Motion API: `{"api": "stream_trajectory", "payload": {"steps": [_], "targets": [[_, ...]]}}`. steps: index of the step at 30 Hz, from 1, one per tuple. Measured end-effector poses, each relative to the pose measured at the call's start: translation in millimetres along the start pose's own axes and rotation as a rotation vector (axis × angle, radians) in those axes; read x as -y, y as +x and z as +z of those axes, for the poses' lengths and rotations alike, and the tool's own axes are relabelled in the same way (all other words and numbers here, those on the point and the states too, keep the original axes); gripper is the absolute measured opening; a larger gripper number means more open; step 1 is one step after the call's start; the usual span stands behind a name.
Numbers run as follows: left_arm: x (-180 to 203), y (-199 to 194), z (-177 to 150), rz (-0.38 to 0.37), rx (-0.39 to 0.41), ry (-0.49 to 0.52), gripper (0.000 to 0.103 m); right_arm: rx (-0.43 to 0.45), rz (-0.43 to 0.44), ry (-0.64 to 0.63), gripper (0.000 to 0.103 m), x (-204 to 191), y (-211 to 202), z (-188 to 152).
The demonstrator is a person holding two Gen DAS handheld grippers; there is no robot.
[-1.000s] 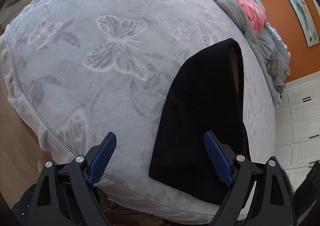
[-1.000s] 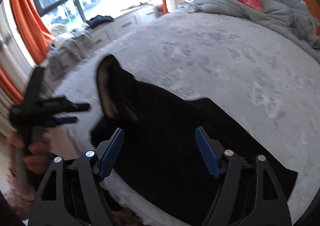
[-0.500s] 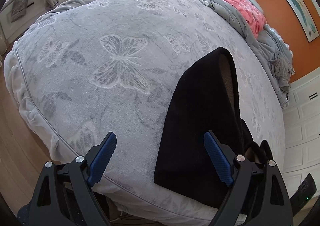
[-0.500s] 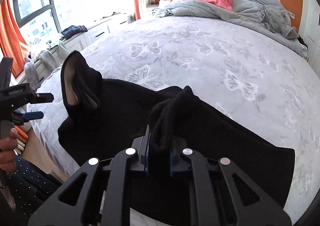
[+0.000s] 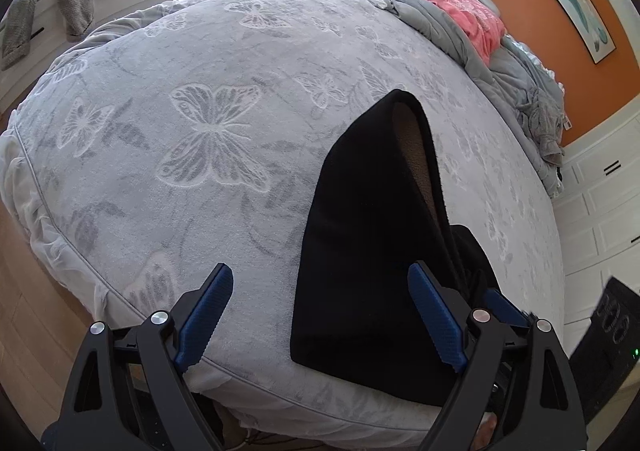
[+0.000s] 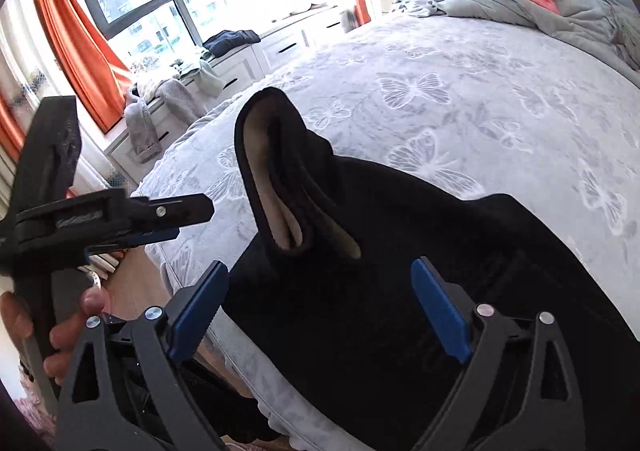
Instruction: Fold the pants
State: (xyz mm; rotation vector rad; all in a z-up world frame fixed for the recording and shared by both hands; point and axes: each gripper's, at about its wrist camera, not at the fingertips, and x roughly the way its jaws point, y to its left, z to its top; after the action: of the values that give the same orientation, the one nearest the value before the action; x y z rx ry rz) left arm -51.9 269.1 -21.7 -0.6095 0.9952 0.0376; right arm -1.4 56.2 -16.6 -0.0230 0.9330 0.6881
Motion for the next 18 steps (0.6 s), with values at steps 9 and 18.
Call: {"api": "stream_trajectory", "payload": {"steps": [9, 18], "targets": [[7, -18, -4, -0.157, 0.023, 0.082, 0.087, -0.052, 0.141, 0.265, 0.019, 13, 46, 20], [37, -30, -12, -0.313, 0.053, 0.168, 0.089, 0.382, 0.242, 0.404, 0.018, 63, -150, 4]]}}
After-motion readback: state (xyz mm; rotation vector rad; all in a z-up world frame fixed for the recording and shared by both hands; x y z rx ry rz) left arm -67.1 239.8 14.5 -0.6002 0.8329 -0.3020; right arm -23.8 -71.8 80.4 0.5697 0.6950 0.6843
